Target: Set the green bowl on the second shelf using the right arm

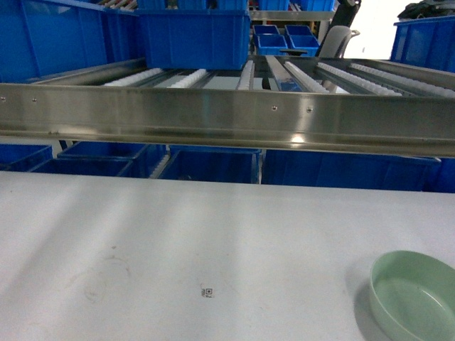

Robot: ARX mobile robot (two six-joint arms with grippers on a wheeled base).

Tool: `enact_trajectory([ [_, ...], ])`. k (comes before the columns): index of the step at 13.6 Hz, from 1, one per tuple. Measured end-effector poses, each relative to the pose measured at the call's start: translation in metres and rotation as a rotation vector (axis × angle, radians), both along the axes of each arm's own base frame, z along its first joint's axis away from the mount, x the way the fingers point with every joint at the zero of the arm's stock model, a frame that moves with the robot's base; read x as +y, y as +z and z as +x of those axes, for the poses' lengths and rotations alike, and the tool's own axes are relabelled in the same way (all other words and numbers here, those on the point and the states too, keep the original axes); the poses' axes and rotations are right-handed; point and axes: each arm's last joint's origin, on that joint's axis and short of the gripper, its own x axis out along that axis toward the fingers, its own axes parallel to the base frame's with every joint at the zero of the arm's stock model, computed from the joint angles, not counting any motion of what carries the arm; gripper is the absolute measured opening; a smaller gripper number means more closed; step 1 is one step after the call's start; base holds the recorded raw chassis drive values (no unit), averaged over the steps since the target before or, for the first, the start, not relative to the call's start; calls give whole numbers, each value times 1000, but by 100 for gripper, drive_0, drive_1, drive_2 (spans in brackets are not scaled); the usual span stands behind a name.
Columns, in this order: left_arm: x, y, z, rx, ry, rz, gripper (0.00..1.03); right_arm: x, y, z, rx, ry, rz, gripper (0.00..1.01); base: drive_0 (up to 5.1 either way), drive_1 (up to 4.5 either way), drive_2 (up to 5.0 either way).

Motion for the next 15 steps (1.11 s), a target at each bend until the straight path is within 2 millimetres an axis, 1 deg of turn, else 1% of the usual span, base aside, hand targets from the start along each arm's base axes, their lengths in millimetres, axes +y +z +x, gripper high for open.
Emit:
enact_trajectory([
  [9,0,0,0,0,0,0,98,0,0,0,-1,0,0,98,0,0,0],
  [10,0,0,0,0,0,0,98,0,7,4,-56,5,-13,98,0,0,0],
  [12,0,0,0,0,0,0,98,-5,5,19,-14,5,-45,98,0,0,0],
  [13,0,0,0,0,0,0,98,-6,7,34,21,31,-76,98,0,0,0],
  [14,0,0,0,0,0,0,98,-5,15,52,29,74,-121,98,0,0,0],
  [15,0,0,0,0,0,0,98,-2,12,93,208,191,-197,98,0,0,0],
])
